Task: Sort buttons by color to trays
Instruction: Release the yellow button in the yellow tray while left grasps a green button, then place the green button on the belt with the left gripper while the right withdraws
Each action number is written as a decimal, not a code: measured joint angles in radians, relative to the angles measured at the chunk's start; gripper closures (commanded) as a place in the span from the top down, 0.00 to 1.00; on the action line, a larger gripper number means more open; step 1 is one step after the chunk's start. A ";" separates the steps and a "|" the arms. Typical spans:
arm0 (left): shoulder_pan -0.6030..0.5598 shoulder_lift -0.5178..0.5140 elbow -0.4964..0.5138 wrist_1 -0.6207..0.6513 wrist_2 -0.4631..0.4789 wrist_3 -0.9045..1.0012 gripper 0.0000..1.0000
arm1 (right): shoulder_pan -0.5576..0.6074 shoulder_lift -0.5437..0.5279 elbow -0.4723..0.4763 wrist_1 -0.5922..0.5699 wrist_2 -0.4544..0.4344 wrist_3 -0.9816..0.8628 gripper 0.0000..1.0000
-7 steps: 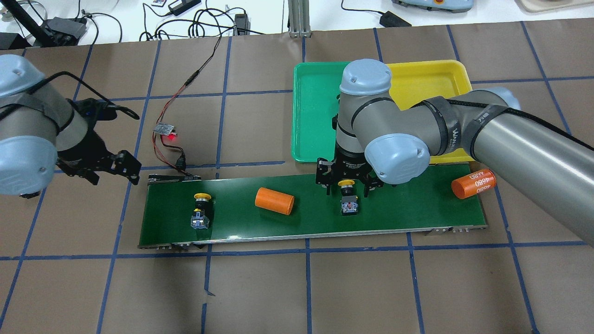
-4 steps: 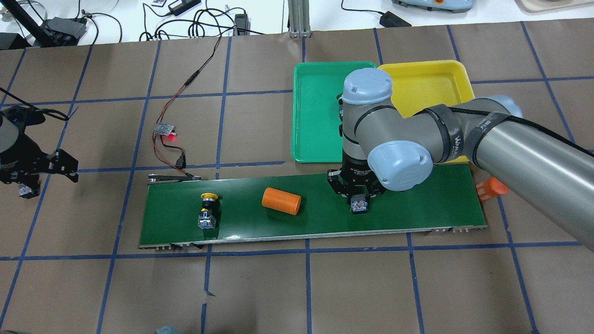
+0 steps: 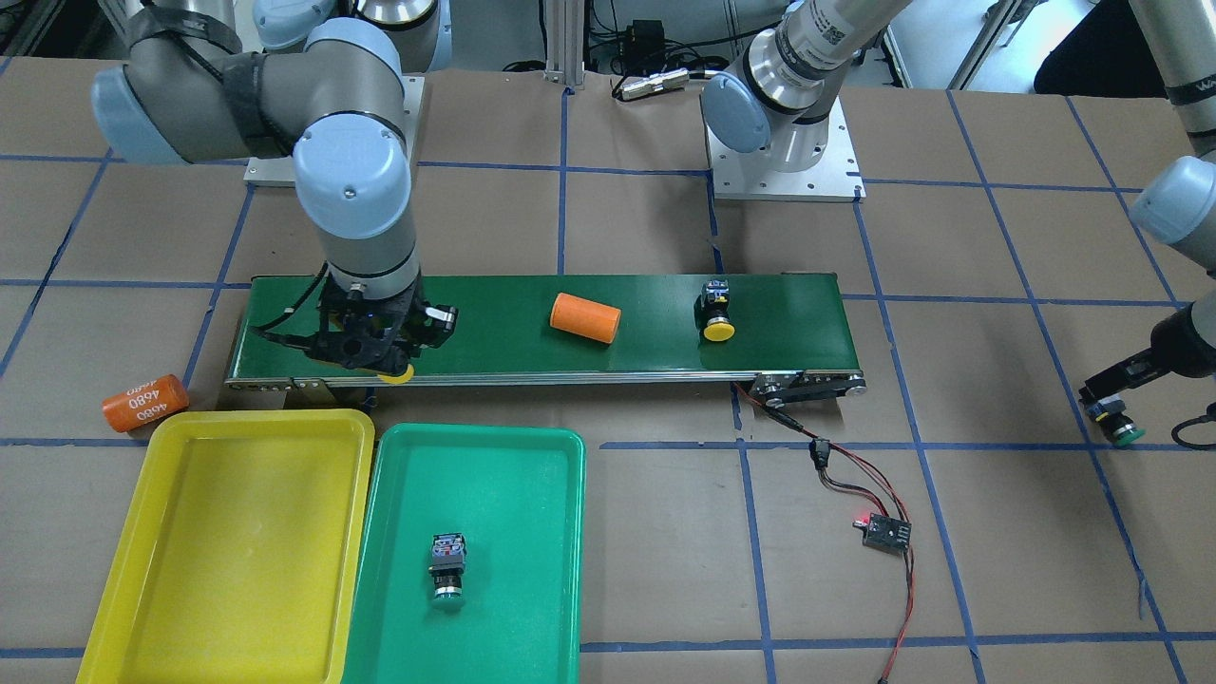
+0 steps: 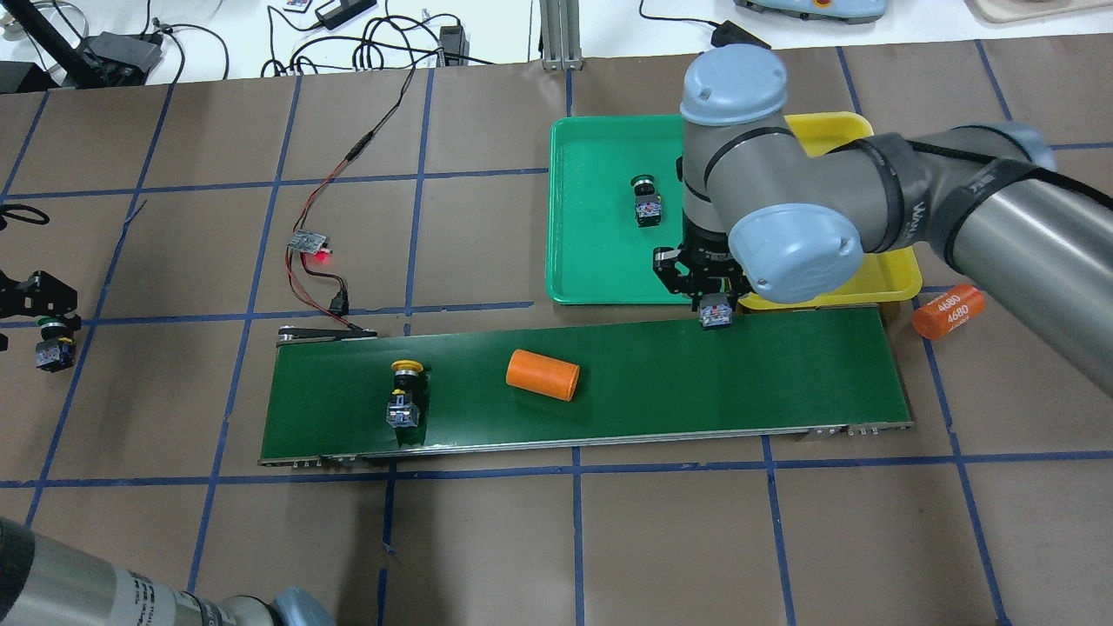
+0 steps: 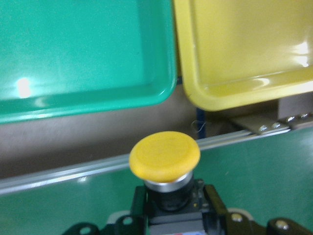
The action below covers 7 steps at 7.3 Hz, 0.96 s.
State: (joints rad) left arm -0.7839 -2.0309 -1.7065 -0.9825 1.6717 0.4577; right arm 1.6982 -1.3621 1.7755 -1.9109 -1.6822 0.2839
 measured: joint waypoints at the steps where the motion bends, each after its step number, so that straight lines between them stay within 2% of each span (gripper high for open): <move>1: 0.008 -0.043 0.020 0.028 0.001 0.011 1.00 | -0.078 0.004 -0.016 -0.056 -0.009 -0.044 0.00; 2: 0.012 -0.074 0.037 0.039 0.002 0.017 0.77 | -0.161 0.023 -0.024 -0.119 -0.011 -0.116 0.00; 3: 0.013 -0.096 0.051 0.044 0.002 0.023 0.24 | -0.237 0.066 -0.028 -0.180 -0.011 -0.190 0.00; 4: 0.014 -0.110 0.058 0.045 0.002 0.031 0.17 | -0.291 0.121 -0.032 -0.224 -0.010 -0.227 0.12; 5: 0.016 -0.118 0.060 0.043 0.002 0.037 0.09 | -0.322 0.174 -0.041 -0.257 -0.008 -0.240 0.45; 6: 0.017 -0.114 0.061 0.037 0.002 0.040 0.08 | -0.333 0.208 -0.049 -0.277 0.010 -0.241 0.99; 7: 0.013 -0.092 0.064 0.001 0.002 0.040 0.08 | -0.333 0.224 -0.050 -0.286 0.050 -0.240 1.00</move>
State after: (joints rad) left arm -0.7706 -2.1228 -1.6429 -0.9819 1.6740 0.4977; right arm 1.3648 -1.1380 1.7256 -2.1973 -1.6320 0.0435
